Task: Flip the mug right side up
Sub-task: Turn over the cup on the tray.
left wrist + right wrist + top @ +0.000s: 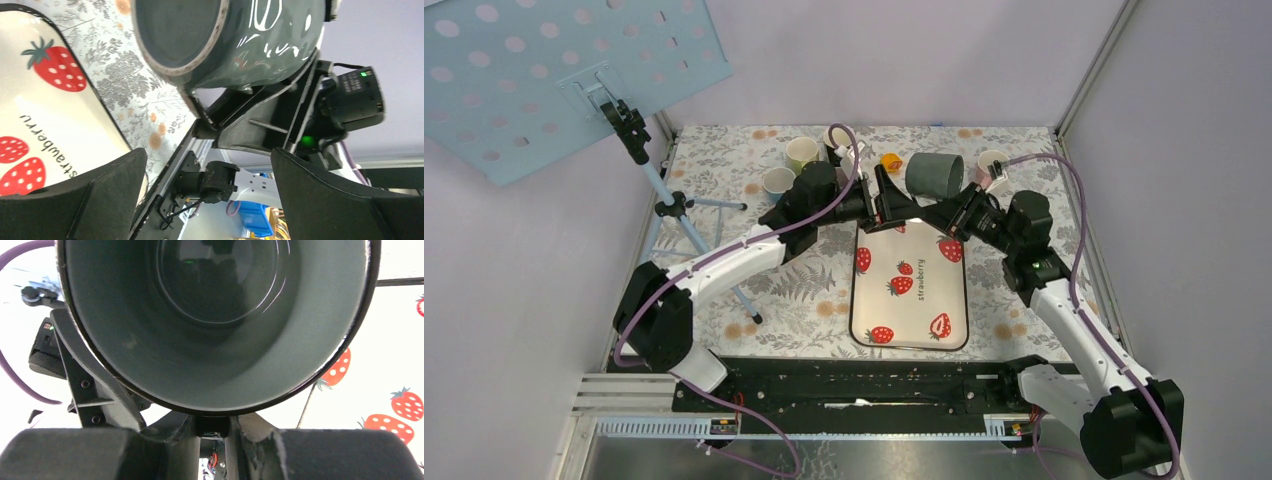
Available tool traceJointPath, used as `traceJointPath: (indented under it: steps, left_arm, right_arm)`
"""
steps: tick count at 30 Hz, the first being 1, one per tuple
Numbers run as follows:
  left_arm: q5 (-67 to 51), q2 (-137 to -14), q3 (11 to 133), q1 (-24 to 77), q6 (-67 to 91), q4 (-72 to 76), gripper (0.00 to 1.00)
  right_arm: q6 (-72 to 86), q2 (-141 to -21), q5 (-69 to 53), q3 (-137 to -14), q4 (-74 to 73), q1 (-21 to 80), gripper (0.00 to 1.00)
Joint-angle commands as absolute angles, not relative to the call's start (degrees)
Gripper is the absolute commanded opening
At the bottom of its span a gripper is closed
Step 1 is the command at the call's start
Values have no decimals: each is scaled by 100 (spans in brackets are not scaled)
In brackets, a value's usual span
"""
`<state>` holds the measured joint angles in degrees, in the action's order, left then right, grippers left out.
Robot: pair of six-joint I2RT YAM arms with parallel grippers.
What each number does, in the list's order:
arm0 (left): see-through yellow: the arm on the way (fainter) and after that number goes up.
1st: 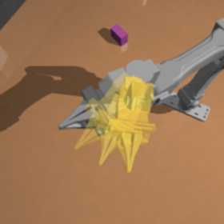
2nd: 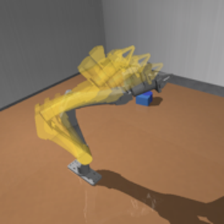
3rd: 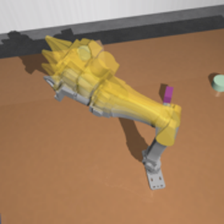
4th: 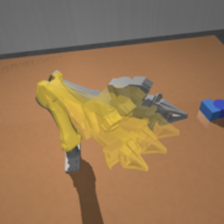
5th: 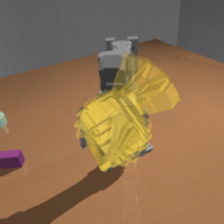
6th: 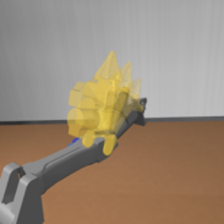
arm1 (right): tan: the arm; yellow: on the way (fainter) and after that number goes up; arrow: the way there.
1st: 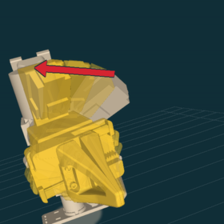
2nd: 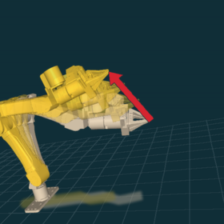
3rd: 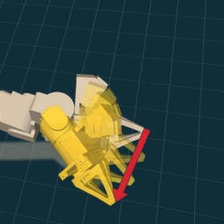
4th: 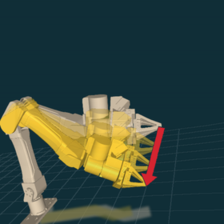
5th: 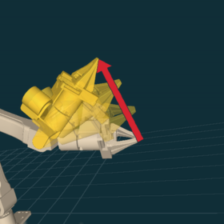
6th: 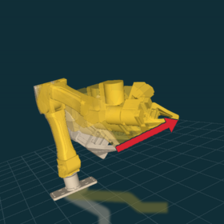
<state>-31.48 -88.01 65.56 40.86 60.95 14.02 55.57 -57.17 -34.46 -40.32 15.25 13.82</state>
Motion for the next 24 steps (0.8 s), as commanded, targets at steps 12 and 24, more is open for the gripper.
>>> traceJointPath:
  steps: [12,24]
  left_arm:
    - [-2542,-8393,7348,4093,4412,-313,99]
    - [-2707,-8336,7495,4095,3742,-1009,99]
  right_arm:
    - [3673,-5512,-1965,-5468,-1268,1363,0]
    - [3165,-5864,-367,-5862,-2784,1362,0]
